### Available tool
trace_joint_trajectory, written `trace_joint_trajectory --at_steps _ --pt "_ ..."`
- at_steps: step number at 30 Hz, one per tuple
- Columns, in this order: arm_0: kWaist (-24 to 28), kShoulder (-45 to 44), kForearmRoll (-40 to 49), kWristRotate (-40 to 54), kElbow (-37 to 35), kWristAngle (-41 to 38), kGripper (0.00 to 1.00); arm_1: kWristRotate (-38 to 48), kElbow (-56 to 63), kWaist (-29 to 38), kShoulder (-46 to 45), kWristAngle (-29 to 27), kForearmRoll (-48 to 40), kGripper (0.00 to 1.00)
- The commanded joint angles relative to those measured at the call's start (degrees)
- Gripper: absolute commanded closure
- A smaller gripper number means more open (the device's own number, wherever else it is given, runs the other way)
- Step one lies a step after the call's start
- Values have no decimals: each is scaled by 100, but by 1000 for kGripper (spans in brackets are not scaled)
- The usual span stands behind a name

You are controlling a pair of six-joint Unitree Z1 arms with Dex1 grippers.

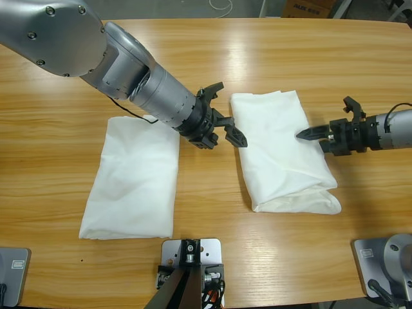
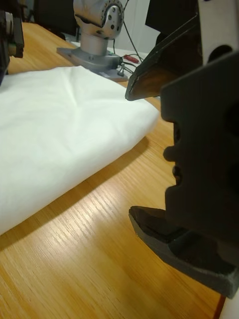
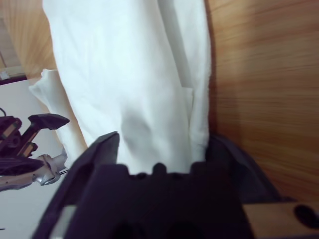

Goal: Fold clothes

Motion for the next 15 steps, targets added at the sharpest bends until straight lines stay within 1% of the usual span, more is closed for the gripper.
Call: trace_joint_trajectory --at_steps 1,2,3,4,6,8,12,15 --pt "-74 568 -69 -424 -89 284 255 -77 272 138 666 -78 45 280" --pt "-99 617 -21 -566 -147 428 243 -77 272 138 645 -78 45 280" --pt "-118 680 146 -702 -244 485 186 -77 272 138 626 -78 45 280" --pt "-155 715 380 -812 -350 553 107 -77 272 138 598 -78 45 280" --pt "-264 715 543 -1182 -473 813 16 -77 281 138 549 -88 45 280" --pt "-403 868 489 -1359 -770 917 4 -77 281 138 517 -95 45 280" --pt "-608 1222 487 -1531 -1424 849 21 -49 290 138 440 -109 52 280" --pt "-621 1324 497 -1602 -1619 754 45 -23 300 138 353 -127 53 280"
